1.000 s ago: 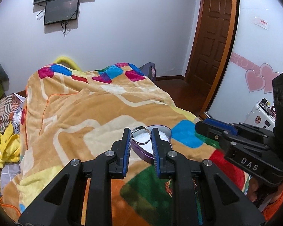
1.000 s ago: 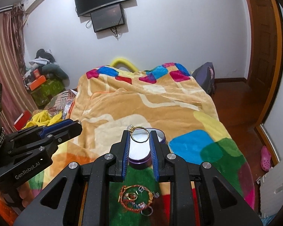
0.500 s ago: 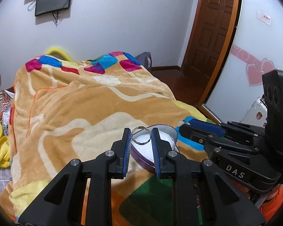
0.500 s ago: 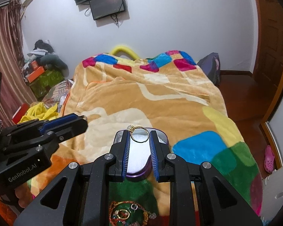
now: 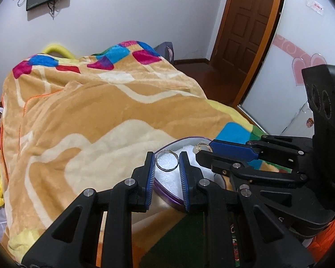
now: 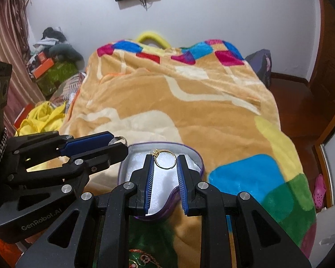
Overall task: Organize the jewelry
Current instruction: 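Carry the gold ring with the left tool into the purple heart tin and release, then move the left tool back to the jewelry pile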
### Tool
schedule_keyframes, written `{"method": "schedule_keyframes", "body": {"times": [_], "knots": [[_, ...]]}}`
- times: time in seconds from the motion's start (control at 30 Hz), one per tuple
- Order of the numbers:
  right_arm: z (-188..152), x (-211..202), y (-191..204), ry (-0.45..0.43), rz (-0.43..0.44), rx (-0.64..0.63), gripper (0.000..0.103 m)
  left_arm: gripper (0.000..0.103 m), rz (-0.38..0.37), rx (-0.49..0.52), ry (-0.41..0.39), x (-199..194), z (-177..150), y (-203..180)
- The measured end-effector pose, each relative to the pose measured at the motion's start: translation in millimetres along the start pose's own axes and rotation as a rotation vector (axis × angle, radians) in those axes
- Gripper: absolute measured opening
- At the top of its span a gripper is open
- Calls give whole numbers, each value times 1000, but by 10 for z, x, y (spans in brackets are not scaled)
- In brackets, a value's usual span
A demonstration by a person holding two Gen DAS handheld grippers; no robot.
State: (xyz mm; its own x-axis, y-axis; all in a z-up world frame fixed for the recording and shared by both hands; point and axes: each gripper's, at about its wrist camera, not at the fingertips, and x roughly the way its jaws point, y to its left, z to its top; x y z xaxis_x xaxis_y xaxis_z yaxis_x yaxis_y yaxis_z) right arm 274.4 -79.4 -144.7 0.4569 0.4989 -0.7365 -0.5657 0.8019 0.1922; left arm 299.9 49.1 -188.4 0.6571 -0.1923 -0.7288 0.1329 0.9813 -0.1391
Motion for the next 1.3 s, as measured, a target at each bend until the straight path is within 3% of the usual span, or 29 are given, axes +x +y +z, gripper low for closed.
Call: {"method": "schedule_keyframes", "body": {"times": [0.5,0.83,0.97,1.07,1.3], "knots": [[23,68,-17,73,4,-44,19,21,-11,5,-6,-54,25,14],[25,-273,40,18,-22,-50,20,21,10,-1,-61,-459,16,-15],[13,-464,99,-20,-38,-53,30,22,17,3,-75,-629,-31,-56],[-5,-605,139,-52,-44,-50,36,26,22,9,-87,-764,-83,-107],[-116,-845,247,-87,-68,-47,36,34,41,18,-96,-1013,-279,-209]]}}
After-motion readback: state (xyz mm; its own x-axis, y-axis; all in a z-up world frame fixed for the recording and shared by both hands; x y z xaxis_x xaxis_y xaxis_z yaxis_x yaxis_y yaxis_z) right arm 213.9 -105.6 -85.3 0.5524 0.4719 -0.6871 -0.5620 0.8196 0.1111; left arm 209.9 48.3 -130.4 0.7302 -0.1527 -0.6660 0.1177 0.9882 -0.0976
